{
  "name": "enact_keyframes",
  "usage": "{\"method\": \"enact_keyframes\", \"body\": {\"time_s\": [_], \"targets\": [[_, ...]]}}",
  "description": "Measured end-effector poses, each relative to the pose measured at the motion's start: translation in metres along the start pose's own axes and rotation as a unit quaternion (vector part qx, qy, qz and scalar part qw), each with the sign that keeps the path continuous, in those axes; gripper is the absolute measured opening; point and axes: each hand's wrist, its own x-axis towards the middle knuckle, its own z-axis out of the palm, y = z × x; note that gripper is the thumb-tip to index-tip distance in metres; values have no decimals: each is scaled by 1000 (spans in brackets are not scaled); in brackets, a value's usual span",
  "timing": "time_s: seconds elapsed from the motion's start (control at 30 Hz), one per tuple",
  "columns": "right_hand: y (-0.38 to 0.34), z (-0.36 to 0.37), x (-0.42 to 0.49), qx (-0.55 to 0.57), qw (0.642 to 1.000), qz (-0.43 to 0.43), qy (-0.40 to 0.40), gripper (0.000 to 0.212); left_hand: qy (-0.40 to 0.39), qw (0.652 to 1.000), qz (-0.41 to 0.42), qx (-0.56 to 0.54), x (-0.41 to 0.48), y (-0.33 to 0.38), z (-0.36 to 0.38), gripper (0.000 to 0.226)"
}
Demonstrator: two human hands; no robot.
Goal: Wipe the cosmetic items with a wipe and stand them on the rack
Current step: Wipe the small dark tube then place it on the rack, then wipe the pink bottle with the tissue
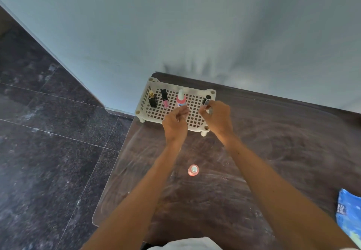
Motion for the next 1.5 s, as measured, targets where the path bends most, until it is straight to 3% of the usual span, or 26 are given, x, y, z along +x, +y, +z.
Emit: {"method": "enact_keyframes", "body": {"time_s": [0.4,0.87,1.17,1.27,1.4,1.5], "targets": [[14,42,33,-54,996,46,-59,23,-133,983,-14,125,33,-18,18,72],[10,49,39,-34,995,49,-75,21,-179,976,-83,92,44,-27,18,66],[13,48,44,-28,992,74,-96,16,-176,976,-53,113,41,-26,17,63],[12,39,41,-28,991,86,-94,26,-173,975,-43,133,36,-21,11,64],[8,5,20,87,984,148,-52,40,-124,987,-14,97,6,-17,-9,57],[11,-23,-13,199,950,239,-33,41,-103,990,34,85,-25,-36,-36,50]]}}
